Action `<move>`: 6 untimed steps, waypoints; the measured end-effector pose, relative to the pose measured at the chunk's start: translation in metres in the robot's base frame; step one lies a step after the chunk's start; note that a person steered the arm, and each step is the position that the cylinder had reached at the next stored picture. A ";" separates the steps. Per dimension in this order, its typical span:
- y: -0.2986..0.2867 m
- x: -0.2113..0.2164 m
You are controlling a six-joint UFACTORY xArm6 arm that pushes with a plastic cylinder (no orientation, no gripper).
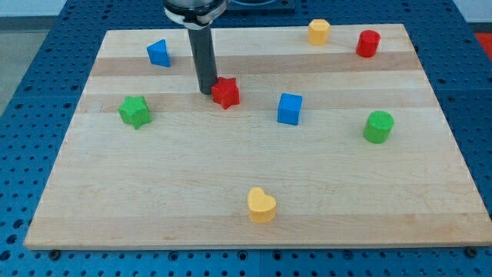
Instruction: Push the red star close to yellow hexagon
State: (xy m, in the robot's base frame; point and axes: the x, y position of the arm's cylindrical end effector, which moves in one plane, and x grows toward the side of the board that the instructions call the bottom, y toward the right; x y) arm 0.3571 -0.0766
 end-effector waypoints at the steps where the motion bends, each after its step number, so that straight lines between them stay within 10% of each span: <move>1: -0.003 -0.006; 6: -0.009 0.033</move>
State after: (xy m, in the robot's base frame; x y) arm 0.3900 -0.0857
